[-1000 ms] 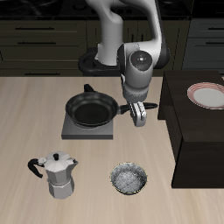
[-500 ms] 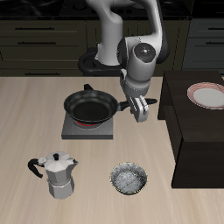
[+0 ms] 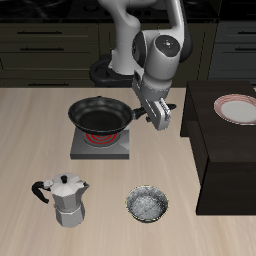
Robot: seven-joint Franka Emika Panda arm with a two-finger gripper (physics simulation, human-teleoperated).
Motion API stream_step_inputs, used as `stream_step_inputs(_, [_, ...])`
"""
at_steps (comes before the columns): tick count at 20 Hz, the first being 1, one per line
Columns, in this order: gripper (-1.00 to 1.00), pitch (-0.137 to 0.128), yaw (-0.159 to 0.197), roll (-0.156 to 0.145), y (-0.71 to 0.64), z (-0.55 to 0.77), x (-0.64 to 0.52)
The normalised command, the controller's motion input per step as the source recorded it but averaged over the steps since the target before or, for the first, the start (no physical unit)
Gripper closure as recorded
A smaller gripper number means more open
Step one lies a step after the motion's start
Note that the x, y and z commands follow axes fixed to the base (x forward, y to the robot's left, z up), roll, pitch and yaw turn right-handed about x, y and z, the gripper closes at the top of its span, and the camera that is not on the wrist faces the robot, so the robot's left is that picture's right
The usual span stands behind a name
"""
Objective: Place the frypan on the top layer of the shelf
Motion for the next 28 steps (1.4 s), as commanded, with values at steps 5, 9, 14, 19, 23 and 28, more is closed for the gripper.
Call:
stream_step_inputs(5, [1.00,-0.001,0.169,-0.009,-0.11,0.29,0.15])
stream_step_inputs(9, [1.00,-0.008,0.145,-0.042,-0.17,0.22,0.12])
stream_step_inputs(14, [1.00,-0.012,0.142,0.004,-0.06,0.17,0.10])
stream_step_inputs(19, [1.00,0.003,0.238,0.036,0.06,0.16,0.14])
stream_step_inputs(23, [1.00,0.002,0.193,0.050,0.08,0.10,0.06])
stream_step_inputs(28, [1.00,-0.001,0.168,0.066,0.07,0.07,0.11])
